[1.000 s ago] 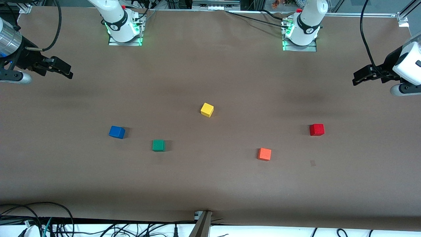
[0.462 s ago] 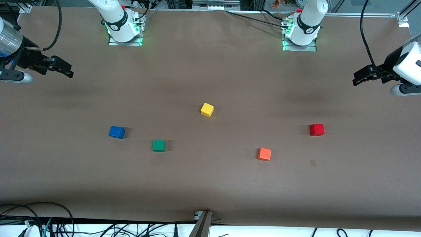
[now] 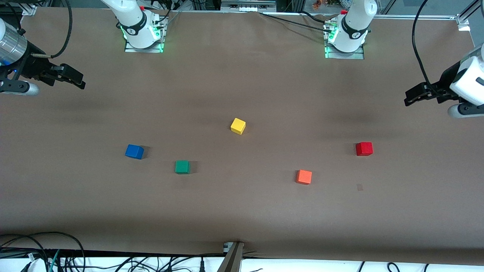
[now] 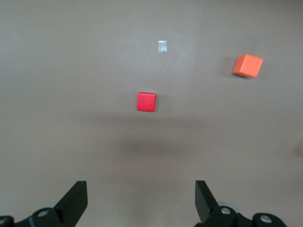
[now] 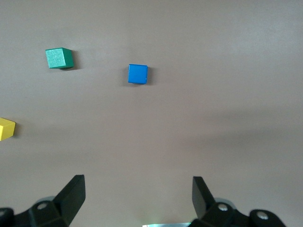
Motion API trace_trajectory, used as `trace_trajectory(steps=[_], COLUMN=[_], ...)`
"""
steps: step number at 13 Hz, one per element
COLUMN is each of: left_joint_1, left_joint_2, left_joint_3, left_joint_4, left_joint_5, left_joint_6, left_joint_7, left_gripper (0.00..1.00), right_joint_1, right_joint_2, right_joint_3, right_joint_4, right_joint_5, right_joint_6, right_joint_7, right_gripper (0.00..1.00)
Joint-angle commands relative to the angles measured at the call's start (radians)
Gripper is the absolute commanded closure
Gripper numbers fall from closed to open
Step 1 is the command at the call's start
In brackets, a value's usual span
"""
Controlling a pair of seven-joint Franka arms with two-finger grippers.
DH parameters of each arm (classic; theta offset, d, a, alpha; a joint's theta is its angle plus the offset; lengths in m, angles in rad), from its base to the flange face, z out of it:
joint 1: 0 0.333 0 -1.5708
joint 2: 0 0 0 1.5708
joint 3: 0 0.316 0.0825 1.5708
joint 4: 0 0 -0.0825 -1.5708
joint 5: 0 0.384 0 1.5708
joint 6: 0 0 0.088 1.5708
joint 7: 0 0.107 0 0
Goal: Pass red block to right arm, stack on blue
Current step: 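Move the left gripper down over the red cube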
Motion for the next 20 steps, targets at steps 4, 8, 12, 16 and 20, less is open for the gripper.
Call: trace_trajectory(steps=[4, 8, 12, 16, 20], left_joint_1=[0.0, 0.006, 0.023, 0.049, 0.063], left_joint_2=[0.101, 0.18, 0.242, 0.286, 0.409], left_joint_3=[-0.009, -0.001, -0.003, -0.007, -0.009], left_joint_4=[0.051, 0.048, -0.055, -0.217, -0.228], left_joint_5=[0.057, 0.088, 0.076, 0.068, 0.068], left_joint_6=[-0.009, 0.0, 0.173, 0.428, 0.577], left_joint_7=[0.01, 0.014, 0.014, 0.016, 0.103], left_gripper=[0.0, 0.0, 0.0, 0.0, 0.0], right_joint_1=[0.005, 0.005, 0.005, 0.005, 0.005], right_joint_2=[-0.013, -0.013, -0.013, -0.013, -0.013], right_joint_3=[0.005, 0.005, 0.005, 0.005, 0.005], right_joint_4=[0.004, 0.004, 0.004, 0.004, 0.004], right_joint_5=[-0.011, -0.011, -0.011, -0.011, -0.011], right_joint_6=[-0.017, -0.017, -0.017, -0.018, -0.021], right_joint_7=[0.012, 0.012, 0.012, 0.012, 0.012], right_gripper=[0.0, 0.0, 0.0, 0.0, 0.0])
